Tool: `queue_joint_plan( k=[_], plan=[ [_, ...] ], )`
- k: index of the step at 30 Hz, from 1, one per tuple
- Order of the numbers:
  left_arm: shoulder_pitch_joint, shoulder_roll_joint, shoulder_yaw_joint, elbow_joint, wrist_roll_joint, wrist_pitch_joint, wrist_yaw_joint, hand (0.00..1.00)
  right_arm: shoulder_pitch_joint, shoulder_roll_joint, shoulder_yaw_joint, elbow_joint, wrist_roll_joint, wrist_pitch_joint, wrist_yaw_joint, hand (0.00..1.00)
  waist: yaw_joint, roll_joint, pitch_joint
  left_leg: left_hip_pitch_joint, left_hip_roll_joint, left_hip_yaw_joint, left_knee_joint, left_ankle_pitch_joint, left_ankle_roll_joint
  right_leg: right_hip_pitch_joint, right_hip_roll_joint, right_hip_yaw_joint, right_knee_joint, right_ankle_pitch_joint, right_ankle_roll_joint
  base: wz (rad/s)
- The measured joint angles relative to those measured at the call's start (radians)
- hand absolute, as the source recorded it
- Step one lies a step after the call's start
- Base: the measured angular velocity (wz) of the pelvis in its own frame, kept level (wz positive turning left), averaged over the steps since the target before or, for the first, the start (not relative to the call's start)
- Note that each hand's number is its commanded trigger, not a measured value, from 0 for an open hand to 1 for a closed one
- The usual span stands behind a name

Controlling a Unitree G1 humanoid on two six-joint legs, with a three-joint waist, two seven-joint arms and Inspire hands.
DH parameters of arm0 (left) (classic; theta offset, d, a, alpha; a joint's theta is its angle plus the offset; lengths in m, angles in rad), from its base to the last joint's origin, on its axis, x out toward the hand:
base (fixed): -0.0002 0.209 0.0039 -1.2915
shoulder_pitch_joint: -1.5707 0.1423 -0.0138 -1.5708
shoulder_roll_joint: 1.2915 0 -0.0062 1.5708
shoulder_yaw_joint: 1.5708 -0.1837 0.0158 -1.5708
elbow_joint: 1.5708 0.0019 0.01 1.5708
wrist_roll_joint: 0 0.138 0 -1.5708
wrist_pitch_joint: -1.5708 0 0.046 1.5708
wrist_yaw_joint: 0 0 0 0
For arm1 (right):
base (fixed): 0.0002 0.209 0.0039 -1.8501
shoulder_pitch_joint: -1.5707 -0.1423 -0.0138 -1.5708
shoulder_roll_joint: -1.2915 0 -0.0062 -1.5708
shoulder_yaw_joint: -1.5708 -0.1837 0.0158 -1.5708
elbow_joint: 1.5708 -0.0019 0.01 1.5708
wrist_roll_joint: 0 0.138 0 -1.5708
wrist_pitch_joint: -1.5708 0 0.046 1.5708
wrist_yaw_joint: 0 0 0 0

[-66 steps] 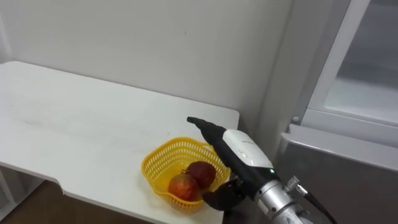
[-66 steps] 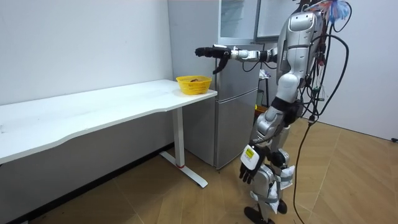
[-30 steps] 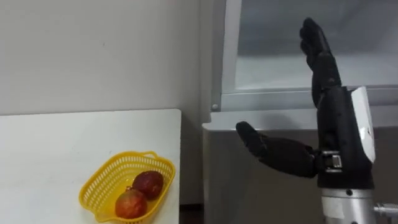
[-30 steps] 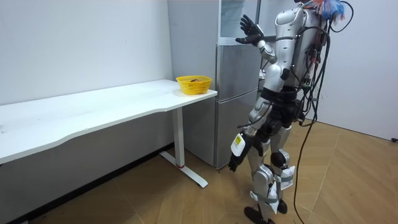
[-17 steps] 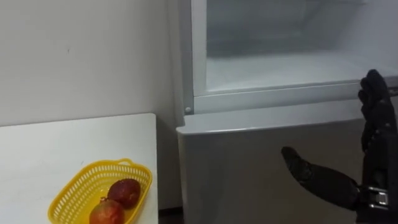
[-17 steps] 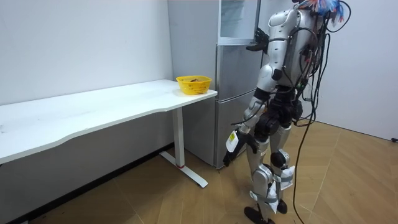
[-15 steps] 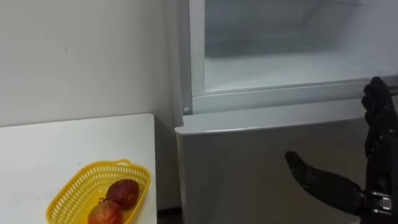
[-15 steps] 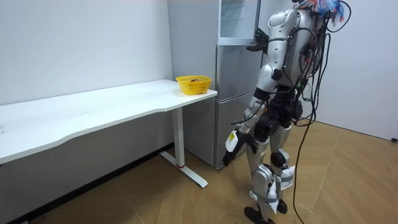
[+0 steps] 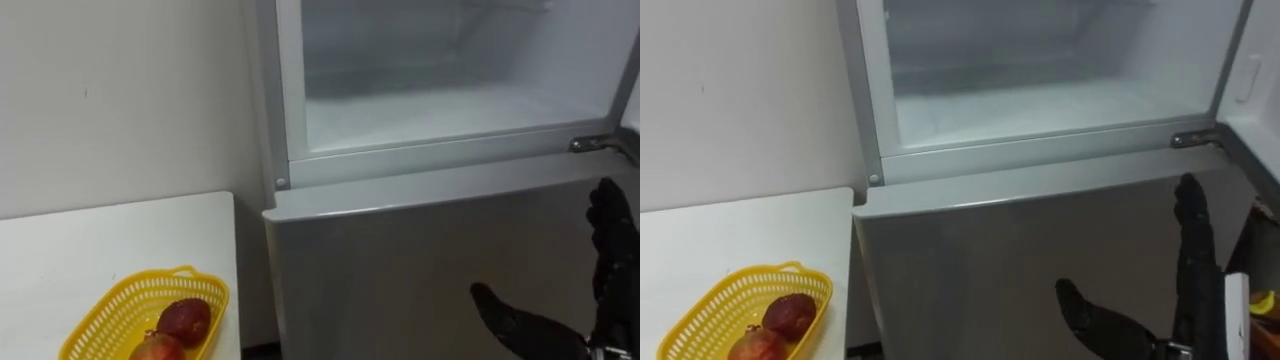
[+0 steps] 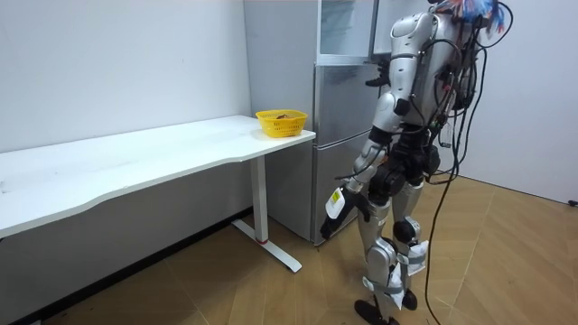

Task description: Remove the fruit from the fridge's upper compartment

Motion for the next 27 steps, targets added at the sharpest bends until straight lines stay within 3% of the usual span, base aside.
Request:
queue_joint_plan(
  k=[6, 15, 21, 23, 27],
  plan=[
    [0.005, -0.001, 0.001, -0.006, -0.001, 0.0, -0.001, 0.0, 0.067, 0.003, 0.0, 0.018, 0.045, 0.002, -0.029, 0.0, -0.001, -0.008, 0.0014, -0.003, 0.002, 0.017, -0.009, 0.0, 0.0, -0.016, 0.004, 0.019, 0.001, -0.001, 0.0, -0.09],
    [0.002, -0.002, 0.001, -0.021, -0.023, 0.013, -0.001, 0.0, 0.106, 0.009, 0.005, 0.253, 0.14, 0.027, 0.015, 0.0, -0.005, -0.015, -0.0024, -0.002, 0.002, 0.028, -0.02, 0.0, 0.0, -0.016, 0.003, 0.022, 0.0, 0.002, 0.002, -0.02],
    [0.02, -0.004, 0.032, -0.067, -0.041, 0.015, 0.016, 0.0, 0.147, 0.011, 0.011, 0.502, 0.178, 0.06, 0.087, 0.0, -0.005, -0.009, -0.0056, 0.003, 0.002, 0.026, -0.02, 0.0, 0.0, -0.01, 0.002, 0.021, -0.003, 0.002, 0.002, 0.0],
    [0.02, -0.004, 0.059, -0.087, -0.055, 0.015, 0.018, 0.0, 0.134, 0.014, 0.011, 0.655, 0.163, 0.07, 0.104, 0.0, -0.004, -0.022, -0.0001, 0.006, 0.002, 0.026, -0.02, 0.0, 0.0, -0.002, 0.002, 0.018, -0.015, 0.002, 0.002, 0.06],
    [0.03, -0.005, 0.057, -0.084, -0.088, 0.013, 0.018, 0.0, 0.111, 0.015, 0.013, 0.866, 0.156, 0.109, 0.12, 0.0, 0.001, -0.027, 0.001, 0.017, 0.003, 0.026, -0.024, 0.0, 0.0, 0.002, 0.001, 0.026, -0.015, -0.003, 0.004, -0.03]
  ],
)
